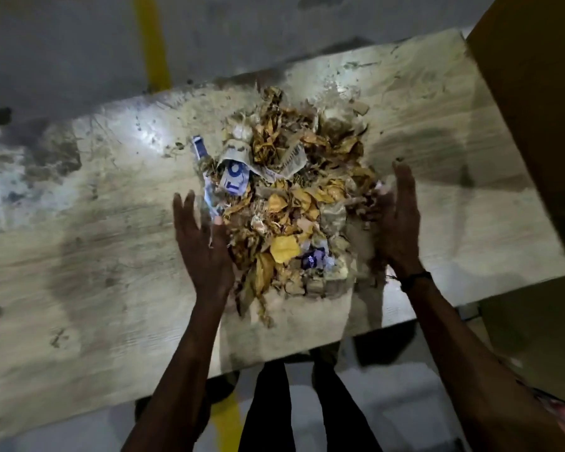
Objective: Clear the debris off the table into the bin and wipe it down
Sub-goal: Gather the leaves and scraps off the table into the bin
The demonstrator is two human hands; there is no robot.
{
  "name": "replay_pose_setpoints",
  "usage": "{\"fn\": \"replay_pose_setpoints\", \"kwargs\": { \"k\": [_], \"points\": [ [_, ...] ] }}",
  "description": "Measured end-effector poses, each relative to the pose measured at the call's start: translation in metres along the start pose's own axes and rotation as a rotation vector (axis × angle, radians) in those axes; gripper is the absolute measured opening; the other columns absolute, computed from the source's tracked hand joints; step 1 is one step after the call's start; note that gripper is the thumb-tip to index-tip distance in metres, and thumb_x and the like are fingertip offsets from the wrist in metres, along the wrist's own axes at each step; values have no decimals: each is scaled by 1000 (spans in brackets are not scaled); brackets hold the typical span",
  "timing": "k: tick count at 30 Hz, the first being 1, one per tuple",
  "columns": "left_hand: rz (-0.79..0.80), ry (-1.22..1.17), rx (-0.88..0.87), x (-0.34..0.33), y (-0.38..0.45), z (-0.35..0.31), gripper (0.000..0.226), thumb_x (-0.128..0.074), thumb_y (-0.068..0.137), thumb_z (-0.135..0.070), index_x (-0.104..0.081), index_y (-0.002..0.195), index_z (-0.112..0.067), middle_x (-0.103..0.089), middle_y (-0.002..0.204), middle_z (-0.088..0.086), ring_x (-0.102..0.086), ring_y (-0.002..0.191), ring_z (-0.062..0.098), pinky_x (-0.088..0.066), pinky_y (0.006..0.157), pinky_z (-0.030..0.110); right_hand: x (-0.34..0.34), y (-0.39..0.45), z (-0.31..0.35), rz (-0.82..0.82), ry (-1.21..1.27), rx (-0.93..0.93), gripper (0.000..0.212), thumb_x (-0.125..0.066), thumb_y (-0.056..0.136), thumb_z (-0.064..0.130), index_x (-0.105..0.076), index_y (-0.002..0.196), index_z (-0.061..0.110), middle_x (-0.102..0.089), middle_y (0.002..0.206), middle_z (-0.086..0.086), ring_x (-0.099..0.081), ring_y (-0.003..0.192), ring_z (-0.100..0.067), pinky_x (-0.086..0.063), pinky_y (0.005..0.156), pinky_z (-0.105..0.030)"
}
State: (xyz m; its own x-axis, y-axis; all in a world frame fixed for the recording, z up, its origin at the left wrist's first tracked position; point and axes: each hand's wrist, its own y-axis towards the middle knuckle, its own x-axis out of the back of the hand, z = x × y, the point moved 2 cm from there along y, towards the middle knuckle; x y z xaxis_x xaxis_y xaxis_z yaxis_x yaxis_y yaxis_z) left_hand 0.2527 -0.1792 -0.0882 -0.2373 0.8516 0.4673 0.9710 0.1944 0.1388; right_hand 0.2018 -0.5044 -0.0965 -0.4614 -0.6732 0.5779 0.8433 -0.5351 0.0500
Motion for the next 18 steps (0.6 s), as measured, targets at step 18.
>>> {"fn": "replay_pose_setpoints", "kwargs": {
  "k": [18],
  "points": [
    [-335,193,125,-45,-106,-16,48,-44,111,-32,-50,154,-11,-28,170,19,-24,159,38,-29,121,57,-33,-96,-1,-237,139,-20,81,-35,109,64,-28,165,6,-24,174,-12,-20,163,-24,-28,128,-54]
  ]
}}
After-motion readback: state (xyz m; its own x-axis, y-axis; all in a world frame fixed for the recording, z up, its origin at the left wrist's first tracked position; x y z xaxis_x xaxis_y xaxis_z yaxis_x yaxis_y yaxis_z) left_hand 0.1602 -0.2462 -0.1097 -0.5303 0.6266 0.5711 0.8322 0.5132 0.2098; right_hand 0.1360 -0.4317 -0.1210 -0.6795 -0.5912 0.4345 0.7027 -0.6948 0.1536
